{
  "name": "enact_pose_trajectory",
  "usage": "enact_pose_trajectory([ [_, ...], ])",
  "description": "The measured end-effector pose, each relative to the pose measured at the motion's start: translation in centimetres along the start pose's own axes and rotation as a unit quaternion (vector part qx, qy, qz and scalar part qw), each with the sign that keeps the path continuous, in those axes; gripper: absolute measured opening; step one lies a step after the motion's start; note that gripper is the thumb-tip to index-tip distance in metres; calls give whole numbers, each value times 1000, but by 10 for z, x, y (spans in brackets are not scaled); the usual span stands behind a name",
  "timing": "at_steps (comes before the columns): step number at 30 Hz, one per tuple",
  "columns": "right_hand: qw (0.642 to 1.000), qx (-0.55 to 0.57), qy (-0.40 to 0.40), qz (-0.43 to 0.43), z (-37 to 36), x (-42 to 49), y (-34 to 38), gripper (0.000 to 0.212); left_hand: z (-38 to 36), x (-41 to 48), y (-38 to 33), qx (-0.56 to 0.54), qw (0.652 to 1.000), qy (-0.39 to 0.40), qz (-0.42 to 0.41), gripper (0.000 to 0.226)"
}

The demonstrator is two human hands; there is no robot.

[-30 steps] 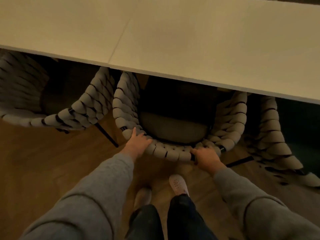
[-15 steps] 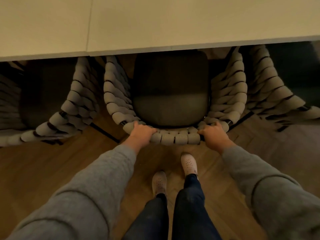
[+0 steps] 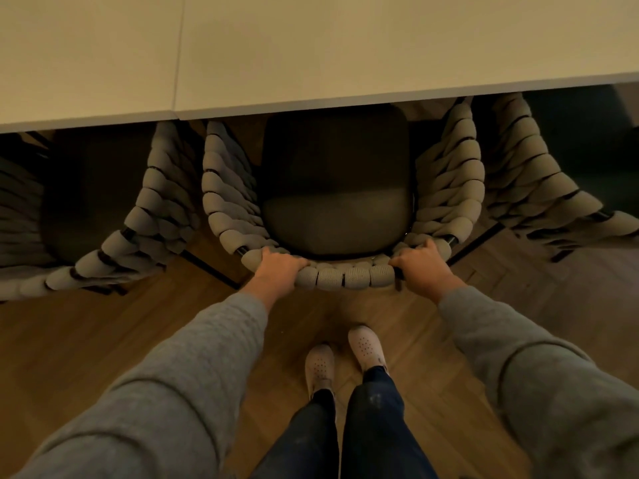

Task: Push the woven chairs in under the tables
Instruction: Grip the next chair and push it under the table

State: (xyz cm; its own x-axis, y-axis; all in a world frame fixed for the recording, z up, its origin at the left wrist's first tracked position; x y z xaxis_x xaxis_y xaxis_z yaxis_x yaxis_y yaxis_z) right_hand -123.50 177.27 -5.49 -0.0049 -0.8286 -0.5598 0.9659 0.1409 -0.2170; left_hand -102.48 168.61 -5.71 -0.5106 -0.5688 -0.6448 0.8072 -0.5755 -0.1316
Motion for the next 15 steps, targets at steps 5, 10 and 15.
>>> enact_pose_trajectory([
  [5, 1000, -1, -3, -7, 6, 15, -16, 28, 10, 14, -3, -5, 1000, 2, -2, 50],
  [10, 1000, 4, 4, -14, 9, 21, -31, 32, 19, 26, -11, -10, 1000, 5, 5, 45],
  [15, 1000, -17, 10, -11, 0, 27, -43, 31, 16, 37, -20, -4, 1000, 10, 5, 45],
])
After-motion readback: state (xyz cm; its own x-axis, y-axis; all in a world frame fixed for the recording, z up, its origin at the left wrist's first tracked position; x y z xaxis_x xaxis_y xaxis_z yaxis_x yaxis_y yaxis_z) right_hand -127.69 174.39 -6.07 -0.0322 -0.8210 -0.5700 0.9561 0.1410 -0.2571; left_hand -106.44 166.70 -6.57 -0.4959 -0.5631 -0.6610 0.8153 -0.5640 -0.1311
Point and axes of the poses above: each hand's wrist, its own x-axis towards the middle knuckle, its own z-axis out of the back of the hand, y = z × x, the point moved 9 cm from there along x, towards the middle knuckle, and after that the axes turned 10 degrees about -x, right-handed, at the moved point
